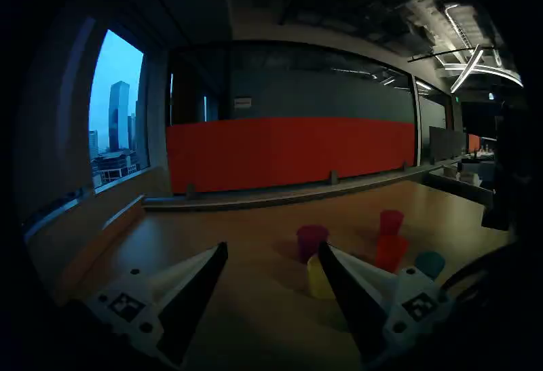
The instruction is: Pour water
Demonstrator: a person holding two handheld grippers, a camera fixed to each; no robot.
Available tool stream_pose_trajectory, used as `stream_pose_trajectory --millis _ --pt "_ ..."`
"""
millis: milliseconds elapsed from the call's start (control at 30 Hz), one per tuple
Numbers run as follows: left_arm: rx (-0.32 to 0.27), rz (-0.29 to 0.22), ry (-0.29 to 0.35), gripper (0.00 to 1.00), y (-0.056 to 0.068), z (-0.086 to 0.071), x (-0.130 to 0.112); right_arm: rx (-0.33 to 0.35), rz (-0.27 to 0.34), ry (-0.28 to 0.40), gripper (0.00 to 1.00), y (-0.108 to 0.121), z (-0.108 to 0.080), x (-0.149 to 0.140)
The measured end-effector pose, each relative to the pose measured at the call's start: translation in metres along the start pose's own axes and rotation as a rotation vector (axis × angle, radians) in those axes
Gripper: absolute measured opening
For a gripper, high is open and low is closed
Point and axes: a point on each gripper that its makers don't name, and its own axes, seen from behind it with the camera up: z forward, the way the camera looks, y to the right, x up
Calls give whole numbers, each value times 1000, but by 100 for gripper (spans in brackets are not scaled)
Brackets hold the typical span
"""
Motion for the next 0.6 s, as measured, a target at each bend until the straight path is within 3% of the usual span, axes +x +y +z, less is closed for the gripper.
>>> stream_pose_trajectory --millis 200,600 --pt "18 -21 33 99 1 2 10 -67 53 40 100 19 -1 7" --pt "48 -31 80 99 3 5 21 -160 78 125 100 39 -5 16"
